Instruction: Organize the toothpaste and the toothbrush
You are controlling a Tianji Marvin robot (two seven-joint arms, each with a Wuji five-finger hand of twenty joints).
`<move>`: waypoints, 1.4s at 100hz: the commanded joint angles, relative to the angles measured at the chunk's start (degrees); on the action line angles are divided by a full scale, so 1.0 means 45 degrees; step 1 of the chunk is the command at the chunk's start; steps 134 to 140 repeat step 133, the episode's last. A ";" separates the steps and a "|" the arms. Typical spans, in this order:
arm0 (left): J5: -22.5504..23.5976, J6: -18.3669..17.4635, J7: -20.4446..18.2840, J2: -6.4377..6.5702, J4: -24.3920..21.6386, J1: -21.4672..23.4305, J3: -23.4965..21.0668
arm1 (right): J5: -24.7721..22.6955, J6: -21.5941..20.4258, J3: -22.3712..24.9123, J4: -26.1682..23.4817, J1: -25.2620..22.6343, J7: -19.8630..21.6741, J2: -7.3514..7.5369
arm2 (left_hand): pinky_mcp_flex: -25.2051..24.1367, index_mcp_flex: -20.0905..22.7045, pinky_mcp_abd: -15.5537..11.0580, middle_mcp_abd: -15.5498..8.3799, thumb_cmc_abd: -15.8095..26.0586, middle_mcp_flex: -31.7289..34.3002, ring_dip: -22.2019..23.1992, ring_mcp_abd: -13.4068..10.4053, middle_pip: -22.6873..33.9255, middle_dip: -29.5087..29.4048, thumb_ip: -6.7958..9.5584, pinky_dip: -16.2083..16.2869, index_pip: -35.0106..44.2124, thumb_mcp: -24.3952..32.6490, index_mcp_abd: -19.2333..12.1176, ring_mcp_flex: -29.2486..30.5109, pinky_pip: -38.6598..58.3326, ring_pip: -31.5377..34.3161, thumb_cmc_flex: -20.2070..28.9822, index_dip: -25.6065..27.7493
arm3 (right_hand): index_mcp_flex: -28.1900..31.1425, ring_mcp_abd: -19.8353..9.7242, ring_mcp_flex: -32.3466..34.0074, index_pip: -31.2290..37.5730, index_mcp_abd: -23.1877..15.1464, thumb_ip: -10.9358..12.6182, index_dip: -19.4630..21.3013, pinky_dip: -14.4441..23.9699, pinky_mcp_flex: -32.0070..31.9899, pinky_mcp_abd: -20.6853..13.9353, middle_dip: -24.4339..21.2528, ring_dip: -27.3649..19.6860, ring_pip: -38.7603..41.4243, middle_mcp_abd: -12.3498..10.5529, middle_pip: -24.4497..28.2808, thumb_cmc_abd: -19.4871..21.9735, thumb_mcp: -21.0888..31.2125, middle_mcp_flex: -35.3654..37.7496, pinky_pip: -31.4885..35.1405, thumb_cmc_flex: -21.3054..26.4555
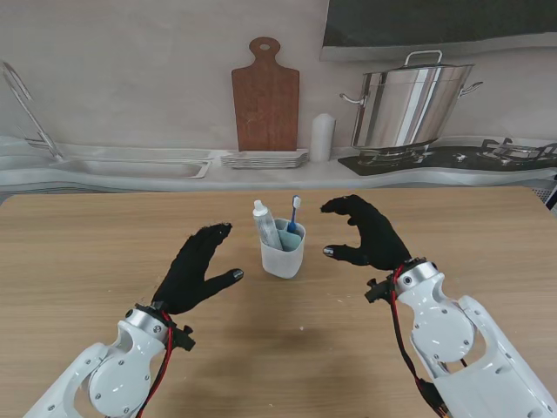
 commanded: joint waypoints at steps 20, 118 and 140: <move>-0.0907 0.0544 -0.0029 -0.0295 0.0253 -0.0402 0.0447 | 0.0557 -0.0226 0.0429 -0.0353 -0.0997 0.0840 0.0109 | 0.0524 0.1955 0.0391 0.0233 -0.0501 0.1223 0.0263 0.0457 0.1027 0.1002 -0.0138 0.0543 0.0059 0.0137 0.0259 0.0327 0.1689 0.2011 0.0353 -0.0124 | 0.2393 0.0083 0.0650 -0.0980 -0.0475 0.0458 -0.0299 -0.0140 0.0341 0.0207 -0.0261 -0.0387 -0.0377 -0.0201 -0.0757 0.0412 -0.0480 0.0837 -0.0114 0.0323; -0.0748 0.0902 0.0020 -0.0274 -0.0244 0.0261 0.0309 | 0.0755 0.0021 0.1003 -0.0912 -0.2932 -0.0587 -0.0216 | -0.0856 0.3030 0.0488 0.0257 -0.0853 0.2733 0.0312 0.0681 0.0950 0.0990 -0.0131 0.0171 0.0523 0.0347 -0.0053 0.1507 0.6755 0.2074 0.0690 0.0192 | 0.3688 0.1068 0.2723 -0.0897 -0.1102 0.0590 -0.0248 -0.0212 0.1573 0.1281 -0.0345 -0.0305 -0.0006 0.0482 -0.1216 0.0226 -0.0187 0.2994 -0.0207 0.0846; -0.0706 0.0897 0.0013 -0.0266 -0.0216 0.0253 0.0354 | 0.0743 0.0055 0.1117 -0.0800 -0.3107 -0.0654 -0.0231 | -0.0886 0.3083 0.0532 0.0287 -0.0865 0.2828 0.0315 0.0737 0.0949 0.0992 -0.0144 0.0206 0.0546 0.0397 -0.0067 0.1585 0.6922 0.2071 0.0670 0.0208 | 0.3260 0.1427 0.3680 -0.0349 -0.1385 0.0600 0.0093 -0.0201 0.2065 0.1710 -0.0183 0.0120 0.0788 0.0686 -0.0819 0.0226 -0.0177 0.4050 -0.0124 0.0896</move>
